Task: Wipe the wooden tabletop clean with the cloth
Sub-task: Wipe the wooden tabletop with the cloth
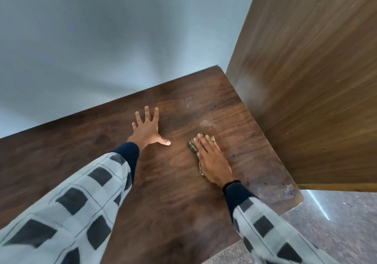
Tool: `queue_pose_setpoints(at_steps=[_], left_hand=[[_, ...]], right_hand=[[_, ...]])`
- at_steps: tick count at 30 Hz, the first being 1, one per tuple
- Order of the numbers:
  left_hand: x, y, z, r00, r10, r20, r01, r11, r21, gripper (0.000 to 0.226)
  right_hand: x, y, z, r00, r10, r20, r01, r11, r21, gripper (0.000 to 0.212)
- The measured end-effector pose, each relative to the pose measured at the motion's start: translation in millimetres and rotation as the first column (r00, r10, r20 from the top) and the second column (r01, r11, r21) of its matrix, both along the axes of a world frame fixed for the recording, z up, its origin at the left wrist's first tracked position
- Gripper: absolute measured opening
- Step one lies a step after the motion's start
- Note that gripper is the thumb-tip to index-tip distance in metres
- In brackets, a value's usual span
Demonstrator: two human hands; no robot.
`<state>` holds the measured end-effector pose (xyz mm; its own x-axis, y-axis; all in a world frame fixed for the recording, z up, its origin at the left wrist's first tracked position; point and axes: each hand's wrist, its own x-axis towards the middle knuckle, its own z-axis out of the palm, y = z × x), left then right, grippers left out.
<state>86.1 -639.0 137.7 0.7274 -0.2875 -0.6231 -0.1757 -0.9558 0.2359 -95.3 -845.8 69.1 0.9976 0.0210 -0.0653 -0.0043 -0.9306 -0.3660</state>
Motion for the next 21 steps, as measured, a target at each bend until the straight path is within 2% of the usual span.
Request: queue_pose_setpoints(at_steps=[2, 8, 13, 15, 18, 19, 21], left_hand=[[12.5, 4.1, -4.3, 0.999, 0.030, -0.036, -0.029, 0.999, 0.018, 0.149], [25.4, 6.5, -9.2, 0.998, 0.014, -0.056, -0.011, 0.998, 0.056, 0.154], [25.3, 8.0, -12.3, 0.998, 0.043, -0.051, -0.041, 0.999, 0.032, 0.156], [27.1, 5.3, -12.1, 0.998, 0.040, -0.054, -0.039, 0.999, 0.028, 0.156], [29.7, 0.4, -13.8, 0.999, -0.015, -0.029, 0.016, 1.000, 0.024, 0.158], [31.8, -0.4, -12.8, 0.999, -0.035, -0.024, 0.035, 0.999, 0.025, 0.158], [40.8, -1.5, -10.6, 0.999, -0.032, -0.024, 0.033, 0.999, 0.023, 0.157]], right_hand=[[-7.7, -15.0, -0.4, 0.999, 0.030, -0.015, -0.030, 0.999, 0.013, 0.054], [70.4, -8.3, -7.7, 0.977, -0.214, 0.010, 0.215, 0.977, -0.009, 0.053], [50.2, -14.7, -5.4, 0.998, 0.052, 0.023, -0.052, 0.999, -0.015, 0.053], [63.7, -26.8, -7.5, 1.000, -0.005, 0.023, 0.005, 1.000, -0.009, 0.054], [99.1, -10.6, -7.9, 0.984, -0.176, 0.020, 0.176, 0.984, -0.008, 0.055], [103.3, -0.8, -7.6, 0.982, -0.184, 0.036, 0.185, 0.983, -0.003, 0.055], [94.3, 6.5, -10.2, 0.995, -0.088, 0.046, 0.088, 0.996, 0.004, 0.054]])
